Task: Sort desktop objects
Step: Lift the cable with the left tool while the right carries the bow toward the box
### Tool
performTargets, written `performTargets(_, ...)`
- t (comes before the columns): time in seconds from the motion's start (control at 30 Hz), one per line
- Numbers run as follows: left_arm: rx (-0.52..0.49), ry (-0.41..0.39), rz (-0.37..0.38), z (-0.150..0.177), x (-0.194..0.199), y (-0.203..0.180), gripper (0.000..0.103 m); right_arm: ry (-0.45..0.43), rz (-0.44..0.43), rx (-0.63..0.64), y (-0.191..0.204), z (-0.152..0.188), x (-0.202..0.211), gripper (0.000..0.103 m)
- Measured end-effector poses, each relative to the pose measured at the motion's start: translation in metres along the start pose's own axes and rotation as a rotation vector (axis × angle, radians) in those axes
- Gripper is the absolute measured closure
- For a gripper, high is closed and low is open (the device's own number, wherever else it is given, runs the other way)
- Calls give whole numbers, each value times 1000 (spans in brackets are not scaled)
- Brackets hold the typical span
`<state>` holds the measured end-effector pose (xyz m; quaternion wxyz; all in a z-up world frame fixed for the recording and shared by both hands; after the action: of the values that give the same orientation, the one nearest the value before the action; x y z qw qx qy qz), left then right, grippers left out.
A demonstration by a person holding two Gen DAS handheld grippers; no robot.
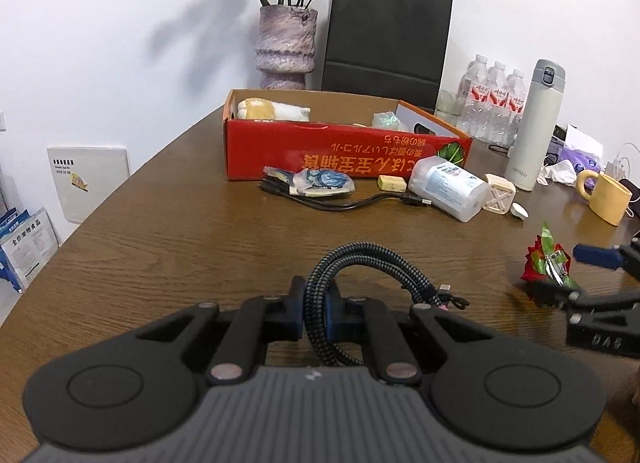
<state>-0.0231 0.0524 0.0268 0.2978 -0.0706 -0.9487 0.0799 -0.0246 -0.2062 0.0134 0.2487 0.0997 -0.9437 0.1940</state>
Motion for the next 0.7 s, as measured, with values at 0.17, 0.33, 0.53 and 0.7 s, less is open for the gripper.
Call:
performTargets(0.17, -11, -1, 12, 1, 1, -4, 93, 33, 21, 0, 4, -2, -7, 39)
performTargets(0.33, -11, 6, 9, 2, -1, -3, 93, 7, 11, -12, -2, -2, -3, 40)
performTargets(0.53, -12, 8, 7, 2, -2, -3, 93, -28, -7, -17, -6, -7, 6, 47)
performTargets(0.7, -5, 14, 0, 2, -3, -3, 93, -26, -27, -30, -10, -7, 8, 71)
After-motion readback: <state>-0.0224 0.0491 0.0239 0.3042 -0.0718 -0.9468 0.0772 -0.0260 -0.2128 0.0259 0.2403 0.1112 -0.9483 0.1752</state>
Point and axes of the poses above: each gripper's, at about its wrist camera, not at the fingertips, and x roughly against the way its jaws point, y to its left, z to its underside, the point moved 2 cm from there along -x, roughly the way its jaws point, and after that the axes turned 7 degrees about x, right-handed, at the moved point
